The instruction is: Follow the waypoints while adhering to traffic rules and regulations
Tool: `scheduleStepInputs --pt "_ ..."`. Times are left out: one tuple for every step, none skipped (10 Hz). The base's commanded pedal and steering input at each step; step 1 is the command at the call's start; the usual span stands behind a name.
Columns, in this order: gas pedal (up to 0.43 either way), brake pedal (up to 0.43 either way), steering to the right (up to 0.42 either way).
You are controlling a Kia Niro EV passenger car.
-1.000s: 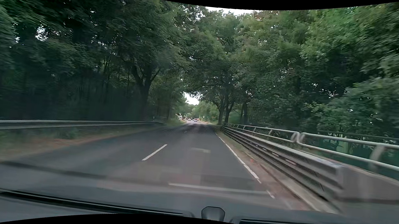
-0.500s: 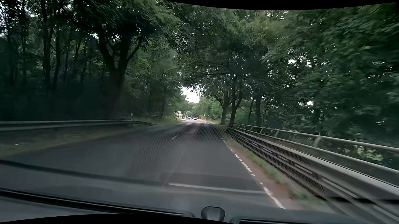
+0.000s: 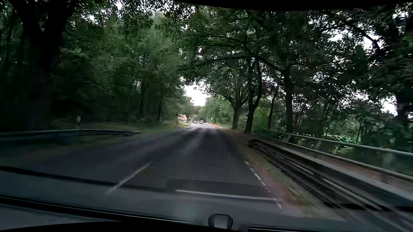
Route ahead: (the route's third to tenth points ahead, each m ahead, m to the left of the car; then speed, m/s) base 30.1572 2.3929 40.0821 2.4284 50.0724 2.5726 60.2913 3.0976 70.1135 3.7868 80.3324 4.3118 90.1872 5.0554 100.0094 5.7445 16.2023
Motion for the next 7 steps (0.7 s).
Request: scheduleStepInputs --pt "0.0 0.0 -0.003" --pt "0.0 0.0 -0.004" --pt "0.0 0.0 -0.004" --pt "0.0 0.0 -0.004" --pt "0.0 0.0 -0.004" --pt "0.0 0.0 -0.004" --pt "0.0 0.0 -0.003"
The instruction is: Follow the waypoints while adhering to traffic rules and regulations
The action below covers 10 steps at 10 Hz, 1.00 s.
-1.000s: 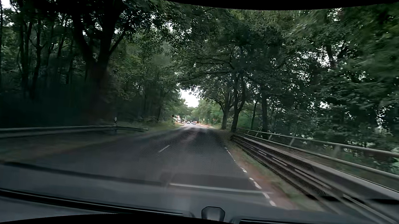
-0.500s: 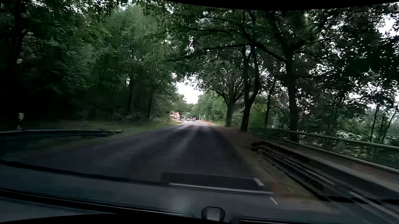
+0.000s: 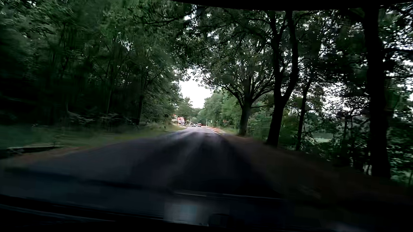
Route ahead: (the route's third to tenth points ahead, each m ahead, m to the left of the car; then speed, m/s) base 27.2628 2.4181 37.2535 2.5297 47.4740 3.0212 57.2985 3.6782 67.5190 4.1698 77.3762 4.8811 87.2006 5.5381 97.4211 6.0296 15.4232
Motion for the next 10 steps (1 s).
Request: scheduleStepInputs --pt "0.0 0.0 -0.003" --pt "0.0 0.0 -0.004" --pt "0.0 0.0 -0.004" --pt "0.0 0.0 -0.005" --pt "0.0 0.0 -0.008" --pt "0.0 0.0 -0.009" --pt "0.0 0.0 -0.009" --pt "0.0 0.0 -0.009" --pt "0.0 0.0 -0.009" --pt "0.0 0.0 -0.009"
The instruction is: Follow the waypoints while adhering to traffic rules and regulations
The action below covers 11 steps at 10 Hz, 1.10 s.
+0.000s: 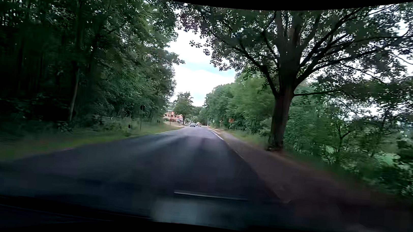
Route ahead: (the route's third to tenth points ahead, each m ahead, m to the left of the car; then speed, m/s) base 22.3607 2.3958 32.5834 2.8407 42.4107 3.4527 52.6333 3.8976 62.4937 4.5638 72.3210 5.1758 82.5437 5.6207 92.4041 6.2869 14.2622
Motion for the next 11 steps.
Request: scheduleStepInputs --pt "0.0 0.0 -0.009" --pt "0.0 0.0 -0.009" --pt "0.0 0.0 -0.009" --pt "0.0 0.0 -0.008" --pt "0.008 0.0 -0.007" --pt "0.02 0.0 -0.006" --pt "0.028 0.0 -0.006" --pt "0.028 0.0 -0.006" --pt "0.028 0.0 -0.005" --pt "0.039 0.0 -0.005" --pt "0.047 0.0 -0.005"
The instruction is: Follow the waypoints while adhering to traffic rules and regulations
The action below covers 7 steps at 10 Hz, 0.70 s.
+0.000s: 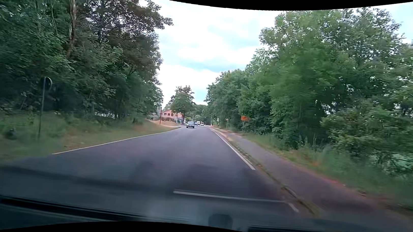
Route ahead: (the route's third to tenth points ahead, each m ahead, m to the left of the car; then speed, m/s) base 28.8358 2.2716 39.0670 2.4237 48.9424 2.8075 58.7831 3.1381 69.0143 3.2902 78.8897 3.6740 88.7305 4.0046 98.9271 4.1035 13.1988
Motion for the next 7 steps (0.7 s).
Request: scheduleStepInputs --pt "0.047 0.0 -0.005" --pt "0.047 0.0 -0.005" --pt "0.047 0.0 -0.005" --pt "0.047 0.0 -0.005" --pt "0.047 0.0 -0.006" --pt "0.059 0.0 -0.006" --pt "0.067 0.0 -0.007"
